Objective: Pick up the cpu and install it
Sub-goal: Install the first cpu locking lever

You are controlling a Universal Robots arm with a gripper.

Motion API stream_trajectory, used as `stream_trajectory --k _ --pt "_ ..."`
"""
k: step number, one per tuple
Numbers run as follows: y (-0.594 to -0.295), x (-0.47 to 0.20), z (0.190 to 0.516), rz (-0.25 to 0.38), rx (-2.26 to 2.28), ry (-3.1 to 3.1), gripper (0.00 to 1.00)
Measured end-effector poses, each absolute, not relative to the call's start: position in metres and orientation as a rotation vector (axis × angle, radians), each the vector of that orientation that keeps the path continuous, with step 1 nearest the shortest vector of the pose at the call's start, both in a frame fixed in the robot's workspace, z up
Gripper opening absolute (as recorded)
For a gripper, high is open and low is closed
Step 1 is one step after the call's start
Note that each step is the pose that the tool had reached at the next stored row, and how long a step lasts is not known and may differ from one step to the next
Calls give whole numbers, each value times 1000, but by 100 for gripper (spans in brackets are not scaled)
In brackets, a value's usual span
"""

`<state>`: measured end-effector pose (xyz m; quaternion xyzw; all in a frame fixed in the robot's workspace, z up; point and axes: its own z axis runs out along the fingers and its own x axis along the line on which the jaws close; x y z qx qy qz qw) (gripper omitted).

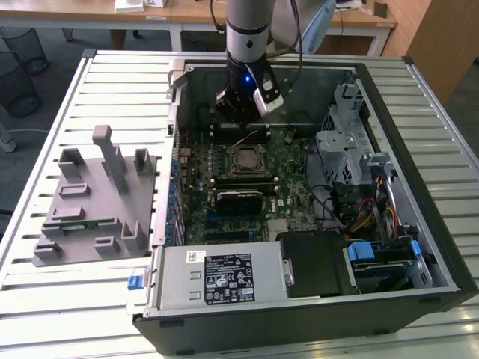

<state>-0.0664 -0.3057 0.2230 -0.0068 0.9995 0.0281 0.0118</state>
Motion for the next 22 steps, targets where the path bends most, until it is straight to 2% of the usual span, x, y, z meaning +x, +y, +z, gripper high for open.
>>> stream_trajectory --k 22 --pt "-306 -47 209 88 -21 3117 11"
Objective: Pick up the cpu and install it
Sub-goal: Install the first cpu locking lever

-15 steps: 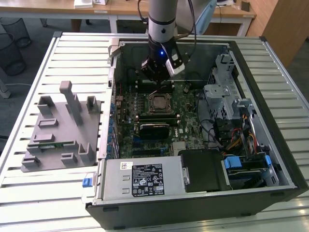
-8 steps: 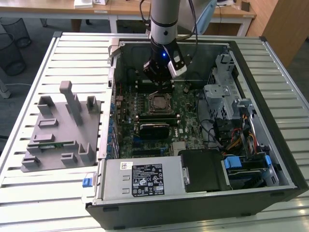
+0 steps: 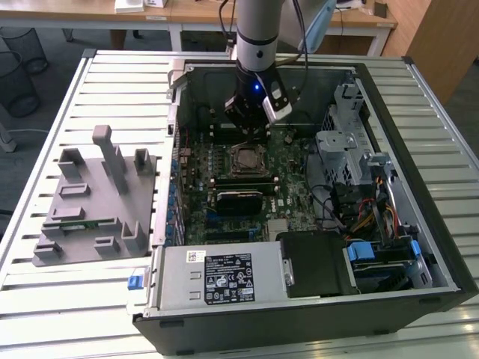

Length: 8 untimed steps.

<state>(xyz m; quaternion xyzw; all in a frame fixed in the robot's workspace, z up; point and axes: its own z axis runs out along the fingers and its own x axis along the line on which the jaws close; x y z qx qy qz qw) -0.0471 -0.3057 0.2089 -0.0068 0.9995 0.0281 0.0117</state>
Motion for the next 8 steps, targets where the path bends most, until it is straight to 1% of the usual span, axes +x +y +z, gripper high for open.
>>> stream_trajectory --k 8 --pt "-306 -43 204 88 -21 3117 11"
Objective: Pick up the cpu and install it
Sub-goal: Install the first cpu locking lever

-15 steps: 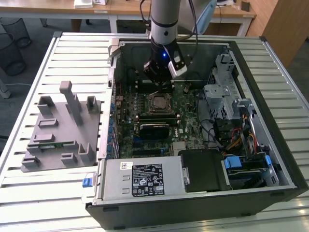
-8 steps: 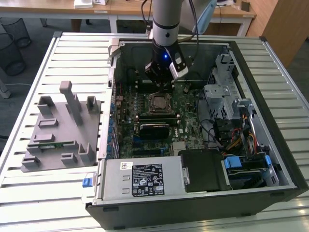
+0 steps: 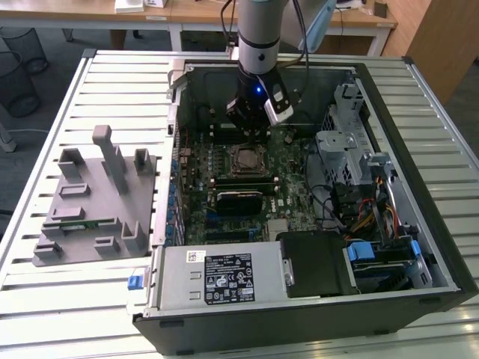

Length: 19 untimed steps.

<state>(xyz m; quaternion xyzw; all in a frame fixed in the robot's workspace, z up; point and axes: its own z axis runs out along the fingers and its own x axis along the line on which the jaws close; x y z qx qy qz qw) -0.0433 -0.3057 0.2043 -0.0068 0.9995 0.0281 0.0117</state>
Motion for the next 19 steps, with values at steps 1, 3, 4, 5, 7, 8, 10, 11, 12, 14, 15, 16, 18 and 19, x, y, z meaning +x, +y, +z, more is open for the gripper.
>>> stream_trajectory --k 1,3,4,5,7,8,10,11,12,14,15,16,18,19 --pt "-306 -43 204 88 -21 3117 11" --pt "-306 -42 202 88 -21 3117 11" --pt "-306 -42 202 88 -21 3117 11" --pt "-306 -42 201 88 -21 3117 11" --pt "-306 -42 200 87 -21 3117 11" --pt "-306 -42 199 87 -21 3117 11" --pt "-306 -42 199 86 -21 3117 11" --pt "-306 -42 199 86 -21 3117 11" --pt "-306 -42 199 86 -21 3117 11" --pt "-306 -42 199 86 -21 3117 11" --pt "-306 -42 199 86 -21 3117 11" --pt "-306 -42 199 86 -21 3117 11" --pt "-306 -42 199 86 -21 3117 11" --pt "-306 -42 200 86 -21 3117 11"
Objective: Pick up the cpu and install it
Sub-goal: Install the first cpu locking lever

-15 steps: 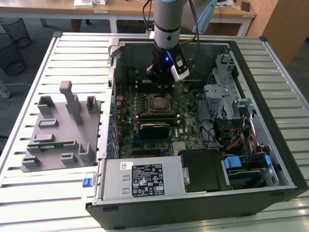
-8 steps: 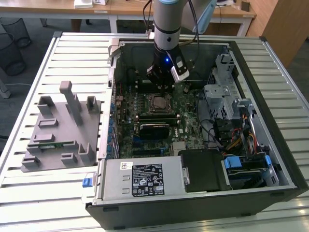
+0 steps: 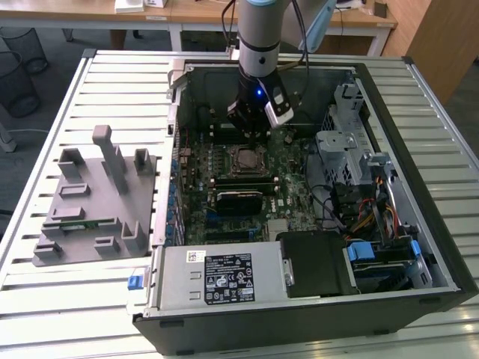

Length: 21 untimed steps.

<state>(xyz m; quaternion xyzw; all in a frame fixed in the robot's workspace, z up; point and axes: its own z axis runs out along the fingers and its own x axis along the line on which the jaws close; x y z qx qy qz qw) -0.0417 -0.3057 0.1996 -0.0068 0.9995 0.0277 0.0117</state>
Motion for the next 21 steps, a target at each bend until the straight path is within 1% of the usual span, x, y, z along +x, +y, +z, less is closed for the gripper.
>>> stream_trajectory --k 9,17,21 --pt "-306 -42 201 82 -21 3117 11" --pt "-306 -42 198 11 -22 3119 11" --pt "-306 -41 197 -6 -22 3119 11"
